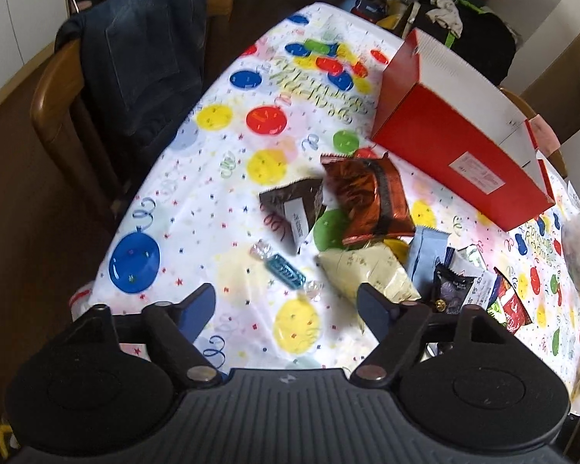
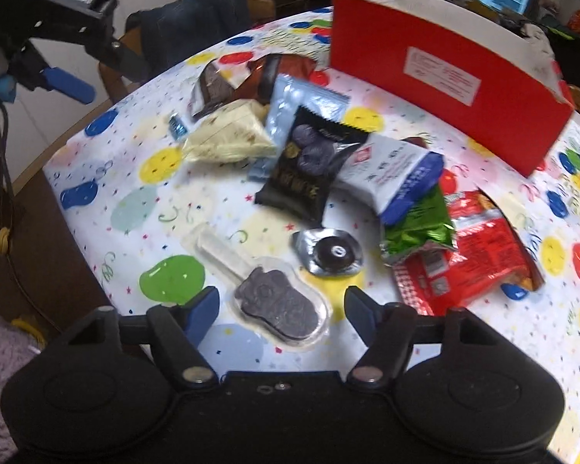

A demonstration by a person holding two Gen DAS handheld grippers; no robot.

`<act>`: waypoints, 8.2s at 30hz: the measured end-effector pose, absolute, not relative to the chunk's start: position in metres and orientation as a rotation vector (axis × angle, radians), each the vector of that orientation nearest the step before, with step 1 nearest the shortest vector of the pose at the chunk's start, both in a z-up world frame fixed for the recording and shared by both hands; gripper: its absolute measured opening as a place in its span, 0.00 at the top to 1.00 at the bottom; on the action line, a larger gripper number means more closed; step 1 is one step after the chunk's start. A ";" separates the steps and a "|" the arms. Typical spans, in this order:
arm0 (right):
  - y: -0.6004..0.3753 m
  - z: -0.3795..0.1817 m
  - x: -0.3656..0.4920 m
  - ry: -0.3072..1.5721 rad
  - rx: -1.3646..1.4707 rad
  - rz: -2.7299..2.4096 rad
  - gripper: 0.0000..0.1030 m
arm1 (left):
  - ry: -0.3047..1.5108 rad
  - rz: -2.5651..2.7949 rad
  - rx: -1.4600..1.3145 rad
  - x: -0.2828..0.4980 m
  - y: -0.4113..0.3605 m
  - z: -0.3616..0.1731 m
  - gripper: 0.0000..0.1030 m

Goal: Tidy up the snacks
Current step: 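Grasp the blue-wrapped candy with the left tool while the right tool grasps the clear lollipop candy, then carry both candies into the red box and open both tools, then move both tools back over the snack pile, then grasp the brown triangular chocolate with the left tool while the right tool grasps the round foil chocolate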

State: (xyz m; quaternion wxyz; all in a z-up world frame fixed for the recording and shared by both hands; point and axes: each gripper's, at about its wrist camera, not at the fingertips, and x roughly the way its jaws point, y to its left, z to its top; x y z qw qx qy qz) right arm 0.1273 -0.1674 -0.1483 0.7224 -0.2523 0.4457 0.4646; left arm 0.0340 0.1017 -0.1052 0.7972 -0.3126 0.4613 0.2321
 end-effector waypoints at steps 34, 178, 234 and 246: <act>-0.177 -0.134 0.115 0.927 -0.533 1.005 0.48 | 1.096 0.559 -0.664 0.095 0.113 -0.158 0.69; -0.152 0.006 0.286 0.818 -0.111 0.765 0.17 | 0.841 0.221 -0.246 0.189 0.077 0.003 0.74; -0.144 -0.159 0.150 1.026 -0.421 0.719 0.46 | 1.058 0.289 -0.282 0.116 0.145 -0.138 0.19; -0.147 -0.157 0.152 1.014 -0.400 0.700 0.56 | 1.112 0.244 -0.360 0.135 0.151 -0.158 0.22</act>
